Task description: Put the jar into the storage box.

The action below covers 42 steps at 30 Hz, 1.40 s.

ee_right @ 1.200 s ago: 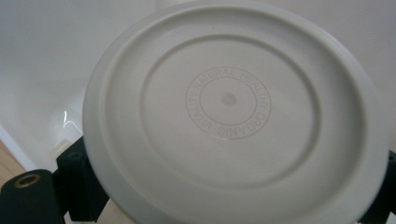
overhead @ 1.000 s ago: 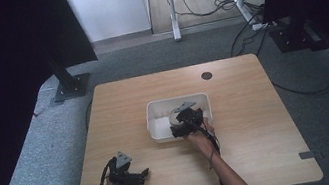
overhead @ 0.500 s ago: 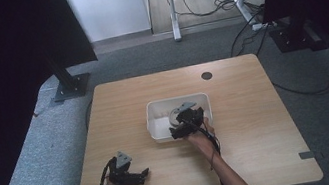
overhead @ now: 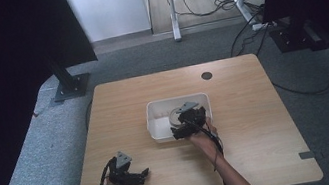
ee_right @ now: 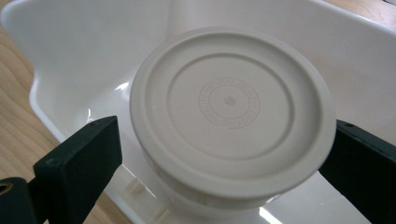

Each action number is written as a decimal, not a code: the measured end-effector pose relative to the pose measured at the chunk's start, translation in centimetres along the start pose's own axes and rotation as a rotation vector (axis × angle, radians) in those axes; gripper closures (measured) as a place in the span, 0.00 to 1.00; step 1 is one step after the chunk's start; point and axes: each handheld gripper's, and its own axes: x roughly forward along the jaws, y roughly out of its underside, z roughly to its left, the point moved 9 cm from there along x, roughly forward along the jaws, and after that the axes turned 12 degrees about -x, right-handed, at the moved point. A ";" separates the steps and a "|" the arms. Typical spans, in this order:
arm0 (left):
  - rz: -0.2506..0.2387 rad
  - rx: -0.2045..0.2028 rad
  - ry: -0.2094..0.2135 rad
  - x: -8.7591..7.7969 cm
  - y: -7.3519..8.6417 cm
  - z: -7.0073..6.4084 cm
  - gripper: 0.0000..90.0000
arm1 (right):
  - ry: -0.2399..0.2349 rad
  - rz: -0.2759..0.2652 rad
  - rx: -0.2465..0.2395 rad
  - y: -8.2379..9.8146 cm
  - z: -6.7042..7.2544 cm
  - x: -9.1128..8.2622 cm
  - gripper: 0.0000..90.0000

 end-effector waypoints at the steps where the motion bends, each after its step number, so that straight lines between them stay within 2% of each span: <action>1: 0.000 0.000 0.000 0.0 0.0 0.0 0.01 | -0.003 -0.002 0.000 0.0 0.1 -0.1 0.02; 27: -0.003 -0.003 0.000 0.0 0.0 0.0 0.01 | -0.035 -0.038 -0.017 0.9 0.9 -3.2 0.03; 42: -0.003 -0.002 0.000 0.0 0.0 0.0 0.01 | -0.049 -0.040 -0.058 2.1 1.1 -5.0 0.04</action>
